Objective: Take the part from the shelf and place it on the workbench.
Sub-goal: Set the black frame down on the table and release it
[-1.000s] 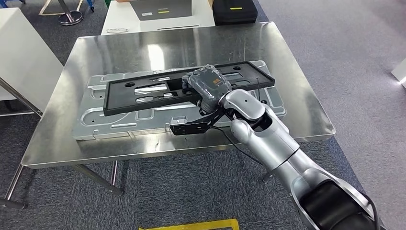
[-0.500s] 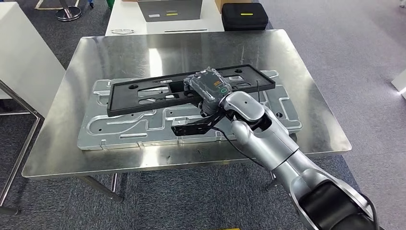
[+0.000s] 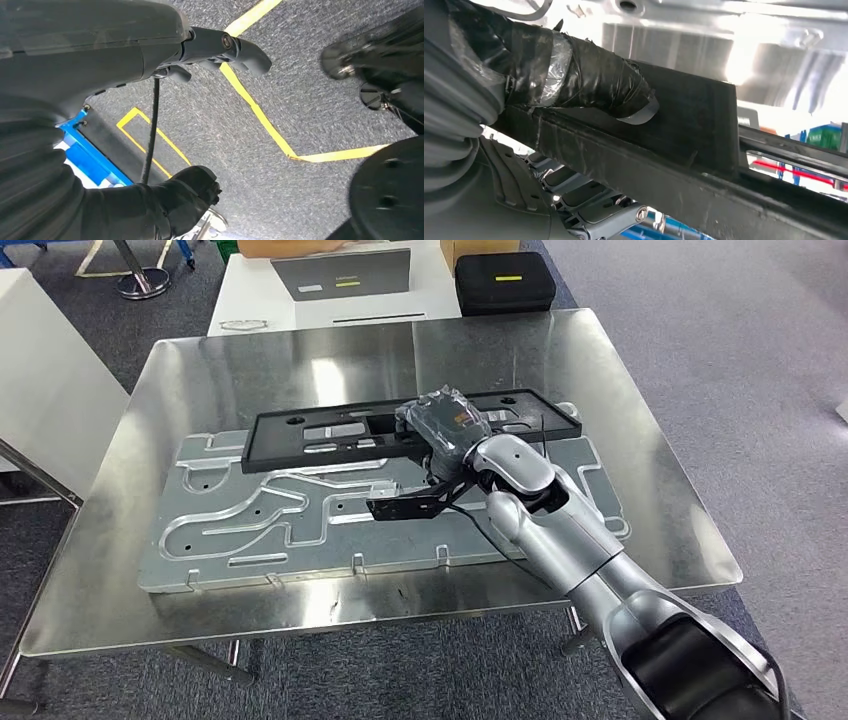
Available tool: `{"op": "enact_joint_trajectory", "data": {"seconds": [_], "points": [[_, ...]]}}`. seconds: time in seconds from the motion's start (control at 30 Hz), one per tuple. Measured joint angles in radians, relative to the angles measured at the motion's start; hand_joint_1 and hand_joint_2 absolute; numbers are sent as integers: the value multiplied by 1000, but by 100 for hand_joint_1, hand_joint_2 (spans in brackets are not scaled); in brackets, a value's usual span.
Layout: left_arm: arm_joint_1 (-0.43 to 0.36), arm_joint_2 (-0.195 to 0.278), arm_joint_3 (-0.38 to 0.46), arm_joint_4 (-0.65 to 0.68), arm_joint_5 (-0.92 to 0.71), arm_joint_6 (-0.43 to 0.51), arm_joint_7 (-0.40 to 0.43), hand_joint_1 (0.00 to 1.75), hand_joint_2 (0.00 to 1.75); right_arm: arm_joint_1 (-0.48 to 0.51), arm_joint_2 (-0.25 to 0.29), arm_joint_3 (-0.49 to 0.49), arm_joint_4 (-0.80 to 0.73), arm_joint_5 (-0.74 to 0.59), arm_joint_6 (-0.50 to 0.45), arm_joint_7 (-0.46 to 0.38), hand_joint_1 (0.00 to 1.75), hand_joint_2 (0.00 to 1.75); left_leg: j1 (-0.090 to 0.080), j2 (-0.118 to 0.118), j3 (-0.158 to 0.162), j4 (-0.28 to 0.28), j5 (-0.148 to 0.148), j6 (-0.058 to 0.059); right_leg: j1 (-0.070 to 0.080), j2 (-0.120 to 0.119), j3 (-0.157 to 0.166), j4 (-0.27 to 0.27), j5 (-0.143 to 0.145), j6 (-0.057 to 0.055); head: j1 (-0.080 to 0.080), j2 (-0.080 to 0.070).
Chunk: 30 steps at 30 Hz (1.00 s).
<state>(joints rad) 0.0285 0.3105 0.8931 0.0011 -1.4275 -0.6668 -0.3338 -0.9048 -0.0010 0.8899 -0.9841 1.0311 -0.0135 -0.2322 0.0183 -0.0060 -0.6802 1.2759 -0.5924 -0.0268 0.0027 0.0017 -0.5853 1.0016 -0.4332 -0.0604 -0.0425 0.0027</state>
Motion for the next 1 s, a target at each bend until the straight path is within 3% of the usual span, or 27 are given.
{"op": "enact_joint_trajectory", "data": {"seconds": [0.03, 0.13, 0.2, 0.23, 0.3, 0.37, 0.53, 0.63, 0.8, 1.0], "points": [[0, 0, 2, 0, -2, 0, 1, 0, 175, 3, 1, 0, 9, 0, -1, -1, 175, 175, 3, 0, -13, -7, 13, -5, -1, 0, 8, 1, -7, 2, 0, 0], [1, -1, 6, 0, -7, 0, 2, 0, 175, 8, 5, -2, 35, 0, -8, -3, 175, 175, 10, 1, 25, -180, 150, -17, -7, 1, 31, 12, -34, 16, 0, 0], [1, -1, 8, 0, -10, 0, 3, 0, 175, 6, 10, -2, 54, 0, -16, -7, 175, 175, 6, 3, 46, -254, 184, -6, -6, 3, 32, 22, -48, 28, 0, 0], [1, -1, 10, 0, -11, 0, 4, 0, 175, 7, 11, -3, 65, 0, -18, -9, 175, 175, 3, 3, 47, -256, 178, 2, -4, 4, 31, 25, -53, 33, 0, 0], [1, -1, 12, 0, -15, 0, 5, 0, 175, 10, 13, -3, 86, 0, -20, -12, 175, 175, 3, 1, 48, -259, 187, 12, -1, 3, 31, 28, -59, 27, 1, 0], [1, -2, 14, 0, -17, 0, 5, 0, 175, 10, 14, -4, 104, 0, -21, -14, 175, 175, 2, -1, 48, -261, 187, 13, 0, 1, 33, 26, -60, 16, 1, 0], [0, -3, 16, 0, -20, 0, 6, 0, 175, 9, 20, -5, 141, 0, -21, -16, 175, 175, -2, -2, 48, -261, 181, 21, -2, -1, 38, 15, -61, 16, 1, 0], [-1, -3, 20, 0, -24, -1, 6, 0, 175, 10, 26, -5, 175, 0, -23, -22, 175, 175, -3, -2, 48, -260, 180, 24, -3, -1, 40, 12, -61, 21, 1, 0], [-1, -3, 31, 0, -30, -5, 6, 0, 175, 15, 42, -5, 237, 0, -26, -35, 175, 175, -5, -2, 49, -260, 180, 24, -6, -1, 40, 11, -61, 44, 1, 0], [-1, -2, 36, 0, -30, -8, 8, 0, 175, 17, 56, -5, 295, 0, -32, -39, 175, 175, -6, -2, 51, -260, 180, 25, -6, -1, 41, 13, -61, 45, 1, 0]]}}
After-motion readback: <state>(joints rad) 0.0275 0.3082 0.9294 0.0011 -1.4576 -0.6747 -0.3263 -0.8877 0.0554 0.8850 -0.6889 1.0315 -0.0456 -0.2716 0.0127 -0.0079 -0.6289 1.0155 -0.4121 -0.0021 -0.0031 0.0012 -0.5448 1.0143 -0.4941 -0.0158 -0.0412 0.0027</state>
